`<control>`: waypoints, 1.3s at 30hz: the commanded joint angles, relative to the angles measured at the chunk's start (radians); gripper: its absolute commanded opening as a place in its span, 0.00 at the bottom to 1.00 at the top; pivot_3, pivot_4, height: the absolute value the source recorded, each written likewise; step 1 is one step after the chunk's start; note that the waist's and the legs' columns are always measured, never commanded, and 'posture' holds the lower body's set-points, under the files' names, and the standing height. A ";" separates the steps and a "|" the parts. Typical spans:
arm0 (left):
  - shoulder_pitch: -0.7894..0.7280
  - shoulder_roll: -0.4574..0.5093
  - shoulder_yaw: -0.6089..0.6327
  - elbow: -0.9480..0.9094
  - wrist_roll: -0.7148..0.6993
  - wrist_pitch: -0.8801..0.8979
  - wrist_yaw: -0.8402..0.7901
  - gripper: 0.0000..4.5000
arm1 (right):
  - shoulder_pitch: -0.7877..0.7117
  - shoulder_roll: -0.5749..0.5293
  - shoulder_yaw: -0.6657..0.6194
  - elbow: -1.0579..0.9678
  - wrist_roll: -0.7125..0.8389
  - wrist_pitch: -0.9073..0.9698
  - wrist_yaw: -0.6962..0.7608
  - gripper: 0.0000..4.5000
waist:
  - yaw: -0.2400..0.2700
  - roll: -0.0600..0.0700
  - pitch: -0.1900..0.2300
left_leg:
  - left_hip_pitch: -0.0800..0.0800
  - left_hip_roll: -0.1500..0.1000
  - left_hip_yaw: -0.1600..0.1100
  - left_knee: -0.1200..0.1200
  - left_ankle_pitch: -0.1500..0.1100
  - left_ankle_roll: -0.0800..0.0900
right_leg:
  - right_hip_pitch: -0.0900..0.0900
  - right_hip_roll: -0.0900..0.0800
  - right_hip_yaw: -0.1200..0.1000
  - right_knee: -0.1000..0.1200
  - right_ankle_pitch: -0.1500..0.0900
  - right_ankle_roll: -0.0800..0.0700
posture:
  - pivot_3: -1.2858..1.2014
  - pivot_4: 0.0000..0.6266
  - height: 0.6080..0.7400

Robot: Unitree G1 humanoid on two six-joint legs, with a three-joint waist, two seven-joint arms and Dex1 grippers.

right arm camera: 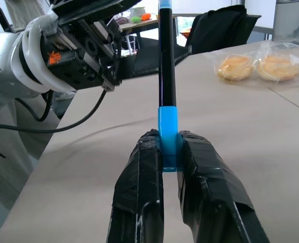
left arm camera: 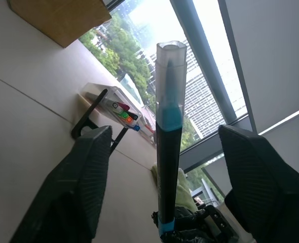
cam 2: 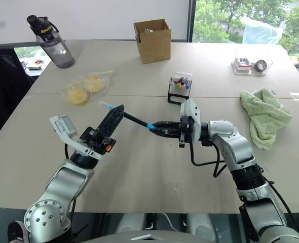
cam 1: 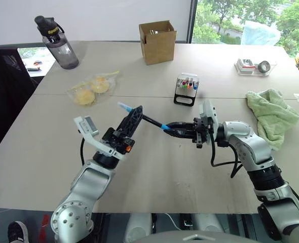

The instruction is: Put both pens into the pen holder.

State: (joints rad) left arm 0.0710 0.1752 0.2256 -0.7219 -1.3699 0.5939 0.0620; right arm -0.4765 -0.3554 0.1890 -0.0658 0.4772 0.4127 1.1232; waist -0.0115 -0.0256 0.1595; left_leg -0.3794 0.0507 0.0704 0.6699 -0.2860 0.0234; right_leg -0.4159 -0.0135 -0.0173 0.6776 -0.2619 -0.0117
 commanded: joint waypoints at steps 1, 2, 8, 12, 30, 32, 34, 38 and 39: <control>-0.019 0.021 -0.005 -0.019 -0.012 -0.034 -0.005 0.35 | 0.004 -0.006 0.001 -0.043 0.018 -0.001 0.013 0.00 | 0.000 0.000 0.000 | 0.000 0.000 0.000 0.000 0.000 0.000 | 0.000 0.000 0.000 0.000 0.000 0.000 | 0.52 0.24 0.99; -0.024 0.026 -0.004 -0.015 -0.013 -0.039 -0.003 0.24 | 0.005 -0.012 0.003 -0.046 0.021 0.008 0.019 0.00 | -0.001 0.000 0.000 | 0.000 0.000 0.000 0.000 0.000 0.000 | 0.000 0.000 0.000 0.000 0.000 0.000 | 0.52 0.24 0.99; -0.026 0.076 -0.009 -0.003 0.007 -0.044 -0.022 0.00 | -0.006 -0.080 0.029 -0.068 0.032 0.140 0.020 0.22 | 0.000 0.000 0.000 | 0.000 0.000 0.000 0.000 0.000 0.000 | 0.000 0.000 0.000 0.000 0.000 0.000 | 0.52 0.24 0.99; -0.023 0.174 -0.068 -0.002 0.136 -0.003 -0.077 0.00 | -0.031 -0.103 0.044 -0.102 0.040 0.247 -0.024 0.61 | -0.001 0.000 0.000 | 0.000 0.000 0.000 0.000 0.000 0.000 | 0.000 0.000 0.000 0.000 0.000 0.000 | 0.52 0.24 0.99; -0.048 0.306 -0.309 -0.011 0.550 -0.005 -0.311 0.00 | -0.174 -0.027 0.120 -0.210 0.088 0.687 -0.246 0.45 | -0.001 0.000 0.000 | -0.001 0.000 0.000 -0.001 0.000 0.000 | -0.002 0.000 0.000 -0.001 0.000 0.000 | 0.52 0.24 0.99; -0.043 0.303 -0.311 -0.009 0.566 0.000 -0.316 0.00 | -0.177 -0.022 0.113 -0.211 0.096 0.702 -0.257 0.28 | -0.001 0.000 0.000 | -0.001 0.000 0.000 -0.001 0.000 0.000 | -0.002 0.000 0.000 -0.001 0.000 0.000 | 0.52 0.24 0.99; -0.042 0.301 -0.313 -0.009 0.576 0.004 -0.323 0.00 | -0.180 -0.020 0.108 -0.213 0.105 0.713 -0.264 0.12 | -0.001 0.000 0.000 | -0.001 0.000 0.000 -0.001 0.000 0.000 | -0.002 0.000 0.000 -0.001 0.000 0.000 | 0.52 0.24 0.99; -0.045 0.281 -0.296 0.007 0.553 0.016 -0.320 0.00 | -0.180 -0.017 0.103 -0.223 0.117 0.713 -0.272 0.02 | -0.001 0.000 0.000 | -0.002 0.000 0.000 -0.001 0.000 0.000 | -0.002 0.000 0.000 -0.001 0.000 0.000 | 0.52 0.24 0.99; -0.045 0.272 -0.283 0.008 0.516 0.026 -0.322 0.11 | -0.179 -0.020 0.104 -0.224 0.111 0.704 -0.275 0.02 | -0.001 0.000 0.000 | -0.002 0.000 0.000 -0.001 0.000 0.000 | -0.002 0.000 0.000 -0.001 0.000 0.000 | 0.52 0.24 0.99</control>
State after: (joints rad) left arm 0.0259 0.4538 -0.0769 -0.6941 -0.8189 0.6161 -0.2467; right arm -0.6362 -0.3782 0.3274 -0.2499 0.5605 1.1288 0.8466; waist -0.0129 -0.0254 0.1597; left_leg -0.3813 0.0511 0.0705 0.6688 -0.2863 0.0239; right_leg -0.4183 -0.0139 -0.0171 0.6762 -0.2621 -0.0117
